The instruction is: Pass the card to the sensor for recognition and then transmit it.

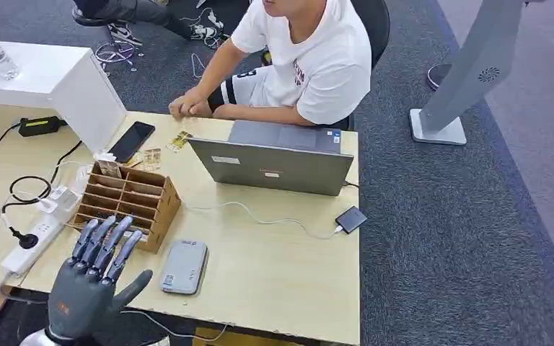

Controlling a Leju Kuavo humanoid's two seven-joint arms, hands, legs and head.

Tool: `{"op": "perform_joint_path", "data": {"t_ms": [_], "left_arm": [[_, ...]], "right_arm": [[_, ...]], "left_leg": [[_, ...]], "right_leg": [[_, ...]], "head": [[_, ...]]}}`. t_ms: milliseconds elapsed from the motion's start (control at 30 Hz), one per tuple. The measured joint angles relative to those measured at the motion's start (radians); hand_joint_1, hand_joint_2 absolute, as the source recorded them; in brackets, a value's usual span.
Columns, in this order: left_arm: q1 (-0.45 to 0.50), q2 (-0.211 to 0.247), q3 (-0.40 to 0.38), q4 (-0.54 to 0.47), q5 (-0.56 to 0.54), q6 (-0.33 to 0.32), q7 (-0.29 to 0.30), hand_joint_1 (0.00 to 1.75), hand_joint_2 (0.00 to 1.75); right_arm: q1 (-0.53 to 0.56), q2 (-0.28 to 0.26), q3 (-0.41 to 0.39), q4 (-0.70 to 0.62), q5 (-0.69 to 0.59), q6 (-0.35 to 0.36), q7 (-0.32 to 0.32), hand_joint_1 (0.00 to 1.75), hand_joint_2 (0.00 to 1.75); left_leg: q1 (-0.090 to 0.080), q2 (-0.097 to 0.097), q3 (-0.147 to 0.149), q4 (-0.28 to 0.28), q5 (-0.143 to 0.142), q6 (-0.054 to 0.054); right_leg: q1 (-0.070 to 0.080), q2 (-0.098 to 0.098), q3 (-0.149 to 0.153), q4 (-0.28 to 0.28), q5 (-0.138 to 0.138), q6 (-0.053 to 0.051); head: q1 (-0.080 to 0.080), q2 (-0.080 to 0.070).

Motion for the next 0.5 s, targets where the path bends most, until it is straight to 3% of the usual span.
{"op": "perform_joint_path", "data": {"t_ms": [133,333,500], "left_arm": [[0.050,0.016,0.045,-0.008,0.012,-0.136,0.070,0.00,1.75],[0.010,0.030,0.103,0.049,0.047,-0.354,0.118,0.00,1.75],[-0.070,0.034,0.128,0.133,0.055,-0.400,0.119,0.00,1.75]], "right_arm": [[0.007,-0.009,-0.011,0.004,0.012,0.002,-0.004,0.00,0.00],[0.007,-0.014,-0.020,0.006,0.036,0.004,-0.004,0.00,0.00],[-0.001,-0.015,-0.020,0.006,0.051,0.005,0.003,0.00,0.00]], "left_leg": [[0.001,-0.003,0.000,0.000,0.001,-0.001],[0.001,-0.004,0.001,0.000,0.003,-0.001],[0.001,-0.004,0.001,0.000,0.004,-0.001]], "right_leg": [[0.001,-0.003,0.000,0.000,-0.001,0.000],[0.001,-0.003,0.002,0.001,0.001,-0.001],[0.001,-0.004,0.003,0.001,0.002,-0.001]], "head": [[0.000,0.000],[0.000,0.000],[0.000,0.000]]}}
